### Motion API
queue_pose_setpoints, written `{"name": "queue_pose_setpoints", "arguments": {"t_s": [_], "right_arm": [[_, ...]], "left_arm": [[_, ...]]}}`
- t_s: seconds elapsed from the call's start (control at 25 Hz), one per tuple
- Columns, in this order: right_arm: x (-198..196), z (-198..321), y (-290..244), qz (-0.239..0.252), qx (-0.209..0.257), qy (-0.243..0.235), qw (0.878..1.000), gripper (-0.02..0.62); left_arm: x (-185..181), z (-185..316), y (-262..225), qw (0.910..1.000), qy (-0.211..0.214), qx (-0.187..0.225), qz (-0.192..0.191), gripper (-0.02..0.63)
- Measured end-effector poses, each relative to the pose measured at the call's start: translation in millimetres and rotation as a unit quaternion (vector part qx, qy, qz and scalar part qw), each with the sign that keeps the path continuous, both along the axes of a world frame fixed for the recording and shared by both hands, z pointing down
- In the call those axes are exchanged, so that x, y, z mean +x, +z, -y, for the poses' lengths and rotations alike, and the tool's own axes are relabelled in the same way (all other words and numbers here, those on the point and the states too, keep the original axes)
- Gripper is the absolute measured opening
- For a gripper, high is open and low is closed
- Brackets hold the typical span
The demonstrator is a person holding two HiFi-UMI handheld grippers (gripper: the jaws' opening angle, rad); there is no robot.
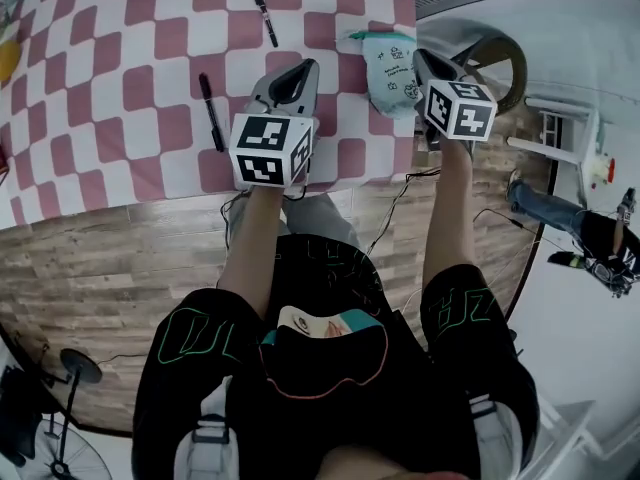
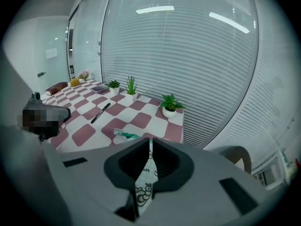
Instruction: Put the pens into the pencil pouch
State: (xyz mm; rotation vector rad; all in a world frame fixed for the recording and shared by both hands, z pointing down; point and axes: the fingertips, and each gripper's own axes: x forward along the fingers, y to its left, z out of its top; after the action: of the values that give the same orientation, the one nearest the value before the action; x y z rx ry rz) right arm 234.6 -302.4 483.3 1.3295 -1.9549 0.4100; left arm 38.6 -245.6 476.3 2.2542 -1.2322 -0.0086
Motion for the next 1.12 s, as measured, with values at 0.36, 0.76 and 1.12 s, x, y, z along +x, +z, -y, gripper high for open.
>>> {"name": "queue_pose_setpoints", "arguments": {"t_s": [0.36,0.76,1.12], "right_arm": [[4,30,47,-0.003,-0.086,-0.024,0.996,0.064],[6,40,94,0.002,-0.166,-0.014,0.986,0.146],[6,39,103,0.006,-0.186,-0.01,0.982,0.039]], "left_arm": [[5,19,10,0.9999,-0.006,-0.01,0.012,-0.005],[14,31,23,0.9994,-0.012,-0.028,0.016,-0.005],[15,34,28,0.9991,-0.02,-0.033,0.017,-0.005]]}}
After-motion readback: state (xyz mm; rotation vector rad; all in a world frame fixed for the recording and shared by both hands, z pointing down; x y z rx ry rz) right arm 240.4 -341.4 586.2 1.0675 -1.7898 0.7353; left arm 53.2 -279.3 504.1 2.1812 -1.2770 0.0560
